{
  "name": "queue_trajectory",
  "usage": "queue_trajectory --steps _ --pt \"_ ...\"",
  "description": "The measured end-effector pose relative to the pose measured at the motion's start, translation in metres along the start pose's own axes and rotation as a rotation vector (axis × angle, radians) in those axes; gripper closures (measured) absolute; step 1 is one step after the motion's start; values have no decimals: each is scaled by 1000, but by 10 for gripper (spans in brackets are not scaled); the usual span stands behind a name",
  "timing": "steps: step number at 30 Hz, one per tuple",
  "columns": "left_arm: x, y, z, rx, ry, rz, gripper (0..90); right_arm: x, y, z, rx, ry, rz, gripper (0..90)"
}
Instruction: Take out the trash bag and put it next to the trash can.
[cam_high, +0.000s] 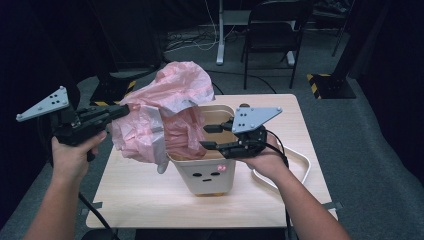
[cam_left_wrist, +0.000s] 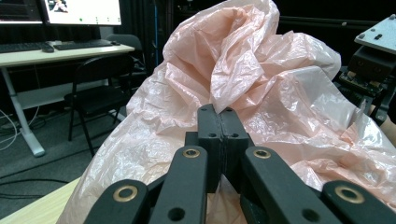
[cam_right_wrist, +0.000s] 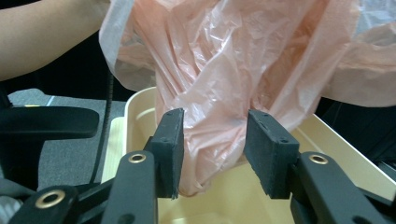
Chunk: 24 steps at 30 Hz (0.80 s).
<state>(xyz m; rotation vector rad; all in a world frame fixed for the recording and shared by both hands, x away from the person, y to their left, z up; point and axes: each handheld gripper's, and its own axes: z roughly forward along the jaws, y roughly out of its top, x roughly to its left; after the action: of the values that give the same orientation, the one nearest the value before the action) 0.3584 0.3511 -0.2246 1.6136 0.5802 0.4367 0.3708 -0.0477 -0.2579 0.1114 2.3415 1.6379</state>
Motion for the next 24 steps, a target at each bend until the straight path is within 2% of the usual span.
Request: queue_trajectory --steps 7,9,17,24 --pt "1 5 1 5 -1 11 897 2 4 8 19 23 -3 573" --pt "0 8 0 -7 -2 12 897 1 3 11 31 27 0 580" --pt "1 14 -9 -17 18 21 897 0 5 16 52 43 6 612" --pt "2 8 -6 -6 15 12 897 1 6 16 81 64 -6 752"
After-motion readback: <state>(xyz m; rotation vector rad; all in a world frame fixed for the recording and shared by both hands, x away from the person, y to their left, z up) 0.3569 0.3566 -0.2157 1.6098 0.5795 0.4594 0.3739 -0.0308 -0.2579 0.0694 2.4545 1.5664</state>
